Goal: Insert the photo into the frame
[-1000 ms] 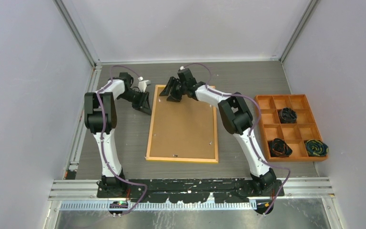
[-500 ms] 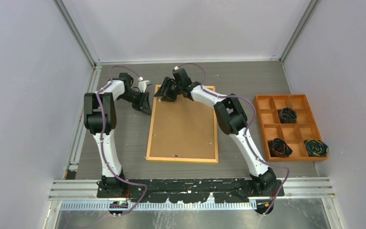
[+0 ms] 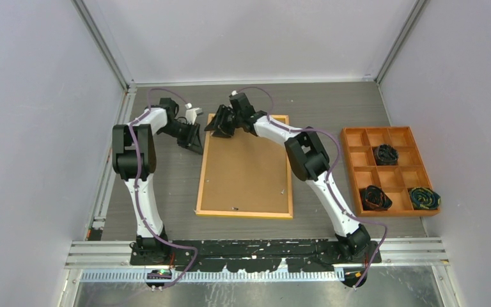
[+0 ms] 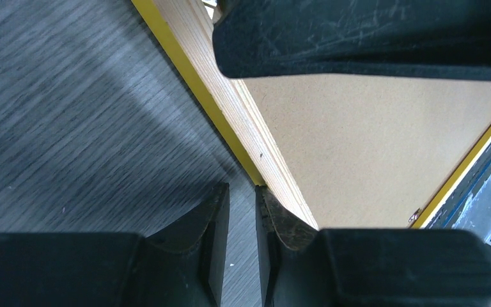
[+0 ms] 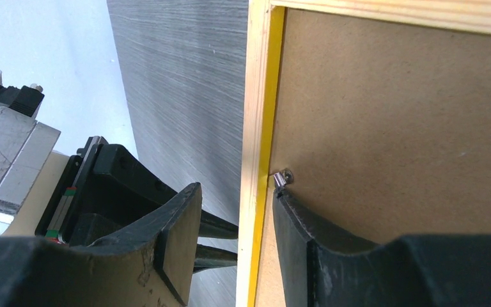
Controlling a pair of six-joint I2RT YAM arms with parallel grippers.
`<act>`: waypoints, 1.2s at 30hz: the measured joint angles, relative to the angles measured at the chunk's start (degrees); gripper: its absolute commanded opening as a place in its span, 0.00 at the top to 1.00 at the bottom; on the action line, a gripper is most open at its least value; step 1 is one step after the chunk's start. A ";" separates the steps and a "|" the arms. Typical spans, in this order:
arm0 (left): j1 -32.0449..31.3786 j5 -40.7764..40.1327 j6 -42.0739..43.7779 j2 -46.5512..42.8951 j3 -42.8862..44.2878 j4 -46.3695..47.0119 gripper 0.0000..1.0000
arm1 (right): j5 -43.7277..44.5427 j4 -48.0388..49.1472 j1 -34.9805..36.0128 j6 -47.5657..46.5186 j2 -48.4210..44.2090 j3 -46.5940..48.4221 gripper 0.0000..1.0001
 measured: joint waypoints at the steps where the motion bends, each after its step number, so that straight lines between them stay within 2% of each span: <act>1: -0.02 0.00 0.00 0.00 0.00 0.02 0.76 | -0.04 0.20 0.15 0.22 0.09 0.00 0.50; 24: -0.17 -0.28 1.29 -1.29 -1.81 0.74 0.76 | 0.09 0.39 0.39 1.40 0.90 1.09 0.48; 28: -0.24 -0.70 1.75 -1.70 -2.14 0.15 0.73 | -1.01 0.81 0.24 1.53 0.94 1.18 0.39; 32: 0.04 -1.95 3.39 -2.67 -2.78 -1.86 0.71 | -3.34 2.03 -0.74 1.81 0.24 0.48 0.22; 36: 1.11 -4.90 6.43 -5.60 -5.40 -3.39 0.69 | -4.37 3.23 -2.86 2.10 -6.99 -9.55 0.02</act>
